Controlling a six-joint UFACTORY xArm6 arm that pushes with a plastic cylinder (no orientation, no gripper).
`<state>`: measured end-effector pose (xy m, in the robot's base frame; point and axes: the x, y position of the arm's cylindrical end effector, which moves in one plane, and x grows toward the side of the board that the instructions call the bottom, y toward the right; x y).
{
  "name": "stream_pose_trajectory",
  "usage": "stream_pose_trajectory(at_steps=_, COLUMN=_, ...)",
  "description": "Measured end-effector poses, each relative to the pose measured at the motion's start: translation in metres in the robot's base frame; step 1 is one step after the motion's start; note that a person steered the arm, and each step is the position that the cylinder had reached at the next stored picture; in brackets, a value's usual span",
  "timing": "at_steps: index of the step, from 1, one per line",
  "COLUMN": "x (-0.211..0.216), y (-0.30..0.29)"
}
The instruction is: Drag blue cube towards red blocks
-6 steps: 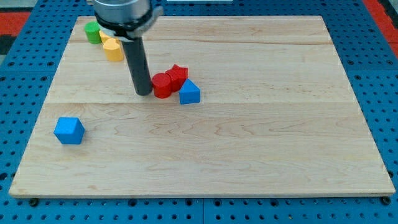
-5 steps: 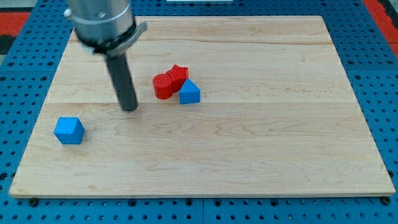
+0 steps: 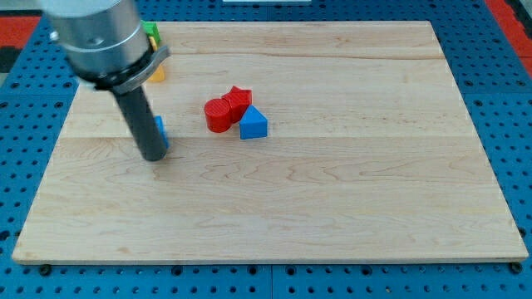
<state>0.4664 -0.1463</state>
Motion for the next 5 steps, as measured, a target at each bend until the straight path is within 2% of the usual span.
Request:
stream_pose_trajectory(at_steps=1, x=0.028, y=-0.03)
stream_pose_trajectory(at_steps=2, x=0.024, y=-0.086)
stream_pose_trajectory(at_steps=3, x=-0.037, y=-0.092)
stream_pose_trajectory(at_steps=4, x=-0.046, y=-0.03)
stream_pose_trajectory(at_steps=5, x=-0.043, y=-0.026)
